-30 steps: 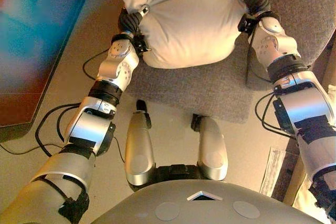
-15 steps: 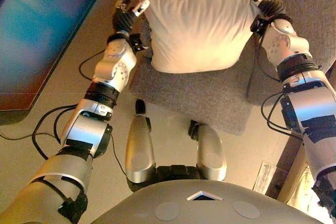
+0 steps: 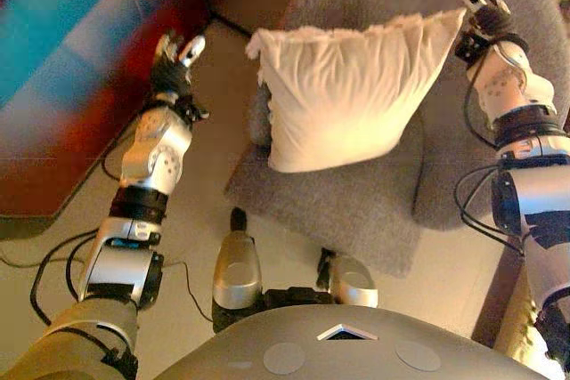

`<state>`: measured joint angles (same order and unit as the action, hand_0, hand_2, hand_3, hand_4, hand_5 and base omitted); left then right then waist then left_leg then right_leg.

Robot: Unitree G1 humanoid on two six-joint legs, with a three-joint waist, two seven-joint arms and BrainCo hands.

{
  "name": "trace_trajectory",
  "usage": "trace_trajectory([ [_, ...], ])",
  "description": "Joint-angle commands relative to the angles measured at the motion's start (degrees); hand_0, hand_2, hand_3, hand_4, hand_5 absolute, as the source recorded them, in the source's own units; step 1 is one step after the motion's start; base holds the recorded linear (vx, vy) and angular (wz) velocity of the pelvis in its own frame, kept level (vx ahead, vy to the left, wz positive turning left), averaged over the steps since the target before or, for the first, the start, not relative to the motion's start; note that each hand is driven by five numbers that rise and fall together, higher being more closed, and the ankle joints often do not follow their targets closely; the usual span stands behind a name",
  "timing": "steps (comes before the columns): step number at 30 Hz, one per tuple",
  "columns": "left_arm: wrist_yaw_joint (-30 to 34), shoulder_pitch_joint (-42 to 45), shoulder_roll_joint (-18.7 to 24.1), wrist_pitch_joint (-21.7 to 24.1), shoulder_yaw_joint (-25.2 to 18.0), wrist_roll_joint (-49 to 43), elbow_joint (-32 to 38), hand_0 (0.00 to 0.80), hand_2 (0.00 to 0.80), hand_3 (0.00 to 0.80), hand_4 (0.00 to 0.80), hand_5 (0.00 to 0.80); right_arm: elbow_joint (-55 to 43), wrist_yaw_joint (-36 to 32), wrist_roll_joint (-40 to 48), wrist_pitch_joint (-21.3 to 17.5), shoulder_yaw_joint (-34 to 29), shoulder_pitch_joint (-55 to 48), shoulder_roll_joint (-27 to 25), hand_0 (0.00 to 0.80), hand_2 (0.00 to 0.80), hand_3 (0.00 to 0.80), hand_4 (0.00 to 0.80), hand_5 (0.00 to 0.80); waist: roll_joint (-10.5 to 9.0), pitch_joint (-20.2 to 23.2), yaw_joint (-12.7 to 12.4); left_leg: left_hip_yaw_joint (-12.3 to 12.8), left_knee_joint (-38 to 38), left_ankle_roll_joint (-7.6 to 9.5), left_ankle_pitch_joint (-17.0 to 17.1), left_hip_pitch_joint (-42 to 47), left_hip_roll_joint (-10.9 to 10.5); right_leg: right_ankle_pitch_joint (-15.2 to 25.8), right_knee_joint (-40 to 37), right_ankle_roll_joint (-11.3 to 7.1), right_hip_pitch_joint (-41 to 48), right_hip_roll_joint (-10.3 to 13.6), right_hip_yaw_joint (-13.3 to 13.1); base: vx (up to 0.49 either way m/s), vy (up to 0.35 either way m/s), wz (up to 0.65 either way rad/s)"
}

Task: Pick up the cushion and take it to the sofa

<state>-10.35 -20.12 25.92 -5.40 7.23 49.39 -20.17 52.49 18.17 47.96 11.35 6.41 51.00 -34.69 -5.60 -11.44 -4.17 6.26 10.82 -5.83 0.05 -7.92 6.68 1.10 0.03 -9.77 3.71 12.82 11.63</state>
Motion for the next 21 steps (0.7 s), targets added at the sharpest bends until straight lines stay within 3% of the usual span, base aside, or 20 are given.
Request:
trace_trajectory([
  [1,4.9,3.7,-1.3,0.9,0.7,3.8,3.4,0.0,0.0,0.0,0.0,0.0,-2.2,0.1,0.0,-2.4,-0.5,-4.4,-5.3,0.0,0.0,0.0,0.0,0.0,1.55,8.4,-1.5,1.9,-2.8,-1.93,-0.3,4.9,3.4,5.7,-0.2,-2.55,-3.6,2.8,0.7,0.049,0.06,-0.1],
  [6,8.5,7.1,-1.7,0.8,0.1,1.7,6.9,0.0,0.0,0.0,0.0,0.0,-8.4,0.2,-1.9,-4.3,-1.8,-9.7,-6.2,0.0,0.0,0.0,0.0,0.0,2.11,9.7,-0.8,2.9,-6.0,-1.27,0.7,7.1,2.5,5.9,-0.3,-2.14,-3.0,2.6,1.3,-0.006,0.039,-0.09],
  [9,10.3,9.5,-1.6,1.4,-1.0,1.0,9.2,0.0,0.0,0.0,0.0,0.0,-14.8,0.5,-1.9,-8.4,-4.6,-15.8,-4.5,0.0,0.0,0.0,0.0,0.0,2.31,9.9,0.1,3.4,-6.3,-0.92,0.4,7.7,2.2,5.9,-0.3,-1.65,-3.1,2.3,0.9,-0.069,0.03,-0.03],
  [14,13.7,14.3,-3.2,4.6,-2.8,0.0,12.1,0.0,0.0,0.0,0.0,0.0,-26.8,-1.6,-2.0,-16.3,-9.6,-27.9,3.4,0.0,0.0,0.0,0.0,0.0,2.63,10.1,1.5,4.8,-7.4,-0.15,0.1,9.3,1.6,6.6,-1.1,-1.25,-3.0,1.6,0.1,-0.075,0.008,-0.08],
  [18,16.3,20.2,-6.1,6.4,-5.1,0.5,13.7,0.0,0.0,0.0,0.0,0.0,-37.1,-10.5,-0.2,-21.7,-10.6,-40.1,12.2,0.0,0.0,0.0,0.0,0.0,3.06,10.0,2.7,5.7,-9.5,0.46,0.6,10.4,0.7,7.3,-2.2,-1.21,-3.3,0.9,-0.4,-0.091,0.015,-0.13],
  [21,17.5,23.0,-8.8,8.2,-4.6,0.1,12.1,0.0,0.0,0.0,0.0,0.0,-37.7,-16.7,-1.9,-24.5,-7.7,-45.6,17.7,0.0,0.0,0.0,0.0,0.0,3.06,9.7,3.6,6.5,-10.2,0.81,0.7,10.4,0.2,7.7,-2.6,-1.37,-4.0,0.6,0.0,-0.122,0.031,-0.08],
])
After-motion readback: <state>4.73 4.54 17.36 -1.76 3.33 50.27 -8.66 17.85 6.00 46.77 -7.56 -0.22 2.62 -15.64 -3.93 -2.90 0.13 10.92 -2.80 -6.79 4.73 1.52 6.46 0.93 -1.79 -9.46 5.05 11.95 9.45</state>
